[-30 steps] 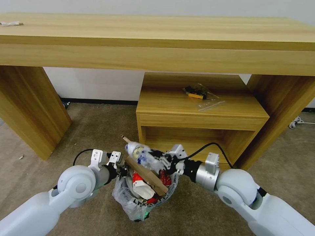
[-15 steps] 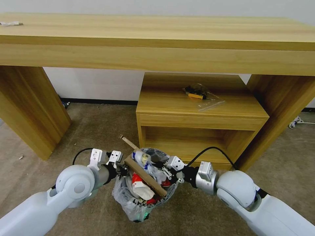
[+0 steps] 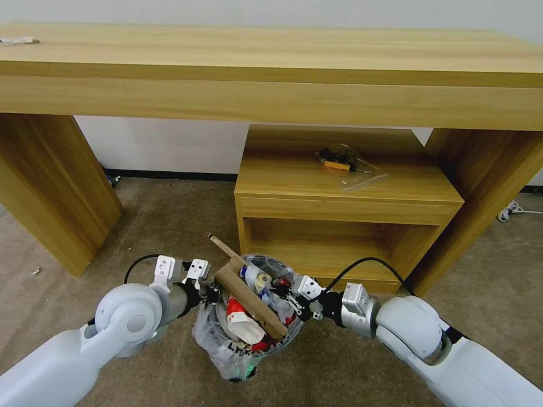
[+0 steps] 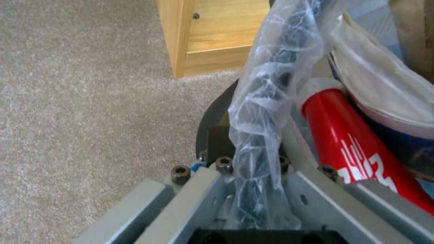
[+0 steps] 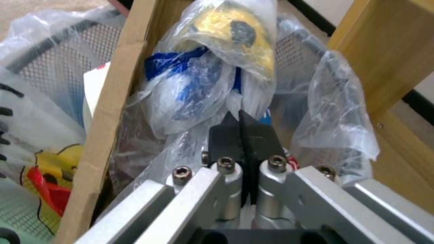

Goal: Pick up the trash bin and place the garbage on the floor into it.

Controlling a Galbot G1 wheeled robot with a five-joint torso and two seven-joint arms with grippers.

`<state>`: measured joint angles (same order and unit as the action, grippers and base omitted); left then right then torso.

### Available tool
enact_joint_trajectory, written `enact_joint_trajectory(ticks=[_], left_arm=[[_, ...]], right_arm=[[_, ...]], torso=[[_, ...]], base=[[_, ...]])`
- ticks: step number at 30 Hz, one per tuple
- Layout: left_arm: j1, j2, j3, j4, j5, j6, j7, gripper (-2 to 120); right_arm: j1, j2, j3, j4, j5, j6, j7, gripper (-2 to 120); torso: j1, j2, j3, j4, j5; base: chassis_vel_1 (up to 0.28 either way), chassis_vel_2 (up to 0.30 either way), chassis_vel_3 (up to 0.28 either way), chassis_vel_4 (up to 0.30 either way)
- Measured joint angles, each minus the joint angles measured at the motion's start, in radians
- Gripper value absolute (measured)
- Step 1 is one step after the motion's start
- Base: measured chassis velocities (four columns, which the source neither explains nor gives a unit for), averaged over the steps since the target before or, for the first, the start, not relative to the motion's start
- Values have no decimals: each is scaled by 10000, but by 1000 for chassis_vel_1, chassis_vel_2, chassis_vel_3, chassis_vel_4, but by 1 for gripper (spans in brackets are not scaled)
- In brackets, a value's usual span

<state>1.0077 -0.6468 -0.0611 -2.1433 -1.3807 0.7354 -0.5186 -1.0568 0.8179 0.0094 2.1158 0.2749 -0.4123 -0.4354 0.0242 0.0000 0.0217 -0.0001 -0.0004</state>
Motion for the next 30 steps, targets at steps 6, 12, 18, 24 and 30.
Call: enact_joint_trajectory(ticks=[6, 12, 18, 24, 30], left_arm=[[19, -25, -1, 68, 45, 0, 19, 0], [65, -46, -4, 165, 114, 0, 28, 0], [78, -82, -9, 232, 123, 0, 39, 0], [153, -118, -69, 297, 173, 0, 43, 0], [215, -63, -171, 298, 177, 0, 38, 0]], right_arm=[[-181, 7, 270, 293, 388, 208, 410, 19], [-640, -96, 942, 676, 929, 394, 746, 42], [-859, -81, 1445, 949, 1333, 481, 1066, 62], [-1008, 11, 1786, 1371, 2031, 478, 1737, 84], [-1124, 183, 2085, 1558, 2326, 461, 2277, 99]], torso=[[0, 0, 0, 0, 0], [0, 0, 0, 0, 0], [0, 0, 0, 0, 0], [0, 0, 0, 0, 0], [0, 0, 0, 0, 0]], base=[[0, 0, 0, 0], [0, 0, 0, 0], [0, 0, 0, 0], [0, 0, 0, 0], [0, 0, 0, 0]])
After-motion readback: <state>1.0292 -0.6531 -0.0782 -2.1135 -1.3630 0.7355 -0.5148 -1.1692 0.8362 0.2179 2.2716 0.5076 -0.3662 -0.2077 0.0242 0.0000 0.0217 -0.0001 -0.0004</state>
